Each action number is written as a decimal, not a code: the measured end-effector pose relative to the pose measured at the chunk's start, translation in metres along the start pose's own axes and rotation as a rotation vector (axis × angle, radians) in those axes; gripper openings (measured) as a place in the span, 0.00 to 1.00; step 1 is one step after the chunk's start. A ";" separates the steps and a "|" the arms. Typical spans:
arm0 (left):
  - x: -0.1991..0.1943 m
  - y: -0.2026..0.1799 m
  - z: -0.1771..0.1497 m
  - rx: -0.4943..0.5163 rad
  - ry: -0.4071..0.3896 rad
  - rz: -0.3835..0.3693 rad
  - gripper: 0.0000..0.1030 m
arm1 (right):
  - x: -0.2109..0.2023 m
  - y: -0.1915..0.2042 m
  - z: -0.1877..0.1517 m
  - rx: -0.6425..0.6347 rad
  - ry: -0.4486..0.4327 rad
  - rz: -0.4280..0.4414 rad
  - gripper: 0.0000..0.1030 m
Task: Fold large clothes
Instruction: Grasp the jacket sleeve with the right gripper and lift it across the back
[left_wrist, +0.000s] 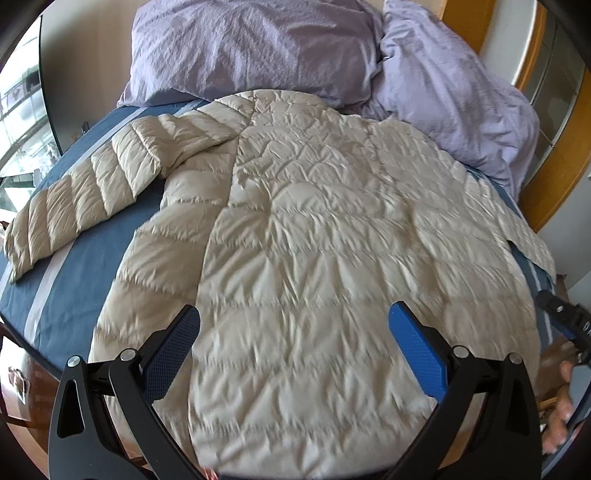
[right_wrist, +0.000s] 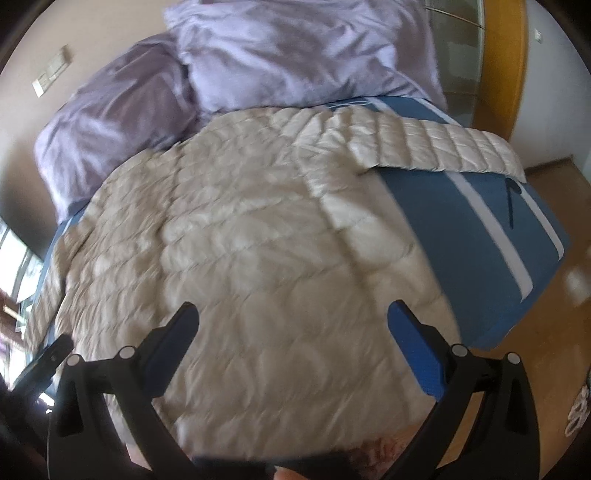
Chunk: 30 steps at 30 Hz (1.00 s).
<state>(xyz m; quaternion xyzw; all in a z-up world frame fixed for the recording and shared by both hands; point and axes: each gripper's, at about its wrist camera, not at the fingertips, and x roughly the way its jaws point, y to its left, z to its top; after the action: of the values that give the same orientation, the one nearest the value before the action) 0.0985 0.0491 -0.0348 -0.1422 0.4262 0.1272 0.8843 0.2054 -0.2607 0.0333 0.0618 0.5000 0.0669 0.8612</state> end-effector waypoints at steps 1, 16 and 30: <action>0.005 0.000 0.005 0.001 0.000 0.006 0.99 | 0.005 -0.008 0.008 0.016 -0.007 -0.009 0.98; 0.076 0.016 0.044 0.046 -0.055 0.194 0.99 | 0.074 -0.179 0.130 0.263 -0.158 -0.272 0.98; 0.096 0.016 0.042 0.063 -0.013 0.208 0.99 | 0.110 -0.308 0.164 0.496 -0.179 -0.470 0.79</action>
<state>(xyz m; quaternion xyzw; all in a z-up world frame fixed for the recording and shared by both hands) 0.1808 0.0891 -0.0876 -0.0685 0.4366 0.2059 0.8731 0.4190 -0.5501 -0.0330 0.1580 0.4239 -0.2624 0.8523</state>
